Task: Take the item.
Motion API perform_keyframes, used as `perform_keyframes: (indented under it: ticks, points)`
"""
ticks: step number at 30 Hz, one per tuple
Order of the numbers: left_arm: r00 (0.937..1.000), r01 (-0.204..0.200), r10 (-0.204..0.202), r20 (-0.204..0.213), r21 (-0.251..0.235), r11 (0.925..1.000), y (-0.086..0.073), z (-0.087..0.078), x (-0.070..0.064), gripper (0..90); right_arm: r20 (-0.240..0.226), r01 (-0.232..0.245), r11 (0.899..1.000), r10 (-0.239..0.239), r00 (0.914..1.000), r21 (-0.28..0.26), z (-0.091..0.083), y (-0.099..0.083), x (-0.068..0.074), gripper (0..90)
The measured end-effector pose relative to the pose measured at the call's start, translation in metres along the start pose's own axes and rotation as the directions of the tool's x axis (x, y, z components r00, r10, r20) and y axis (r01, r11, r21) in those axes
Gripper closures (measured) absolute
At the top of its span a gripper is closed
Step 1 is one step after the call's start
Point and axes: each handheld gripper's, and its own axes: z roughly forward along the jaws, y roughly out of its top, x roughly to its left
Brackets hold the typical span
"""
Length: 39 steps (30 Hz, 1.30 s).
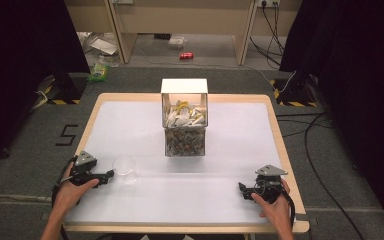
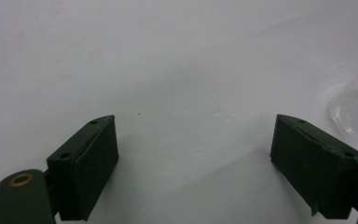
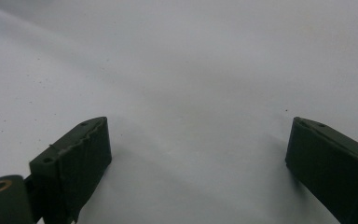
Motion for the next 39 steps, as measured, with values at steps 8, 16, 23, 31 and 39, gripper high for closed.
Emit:
perform_keyframes:
  ticks: [8,16,23,31,39]
  points:
    - [1.0,0.005,-0.005,0.004,-0.004,1.0,0.0,-0.001,0.001,14.7,0.0,0.001,1.0,-0.001,1.0,0.0,0.0,0.0,0.0,7.3]
    - [0.9988,0.044,-0.044,0.024,-0.034,0.9984,-0.001,-0.011,0.007,17.1,0.0,0.001,1.0,-0.001,1.0,0.0,0.0,0.0,0.0,7.3]
    - [0.9977,0.053,-0.048,0.048,-0.115,0.9919,0.013,-0.038,0.004,17.8,0.001,0.001,1.0,-0.001,1.0,0.0,0.0,0.0,0.0,7.3]
    - [0.9958,0.036,-0.019,0.09,-0.187,0.9816,0.03,-0.06,-0.01,18.3,0.001,0.002,1.0,-0.002,1.0,0.0,0.0,0.0,0.0,7.2]
    - [0.9931,0.034,-0.008,0.117,-0.219,0.9751,0.038,-0.067,-0.017,18.2,0.001,0.002,1.0,-0.002,1.0,0.0,0.0,0.0,0.0,7.2]
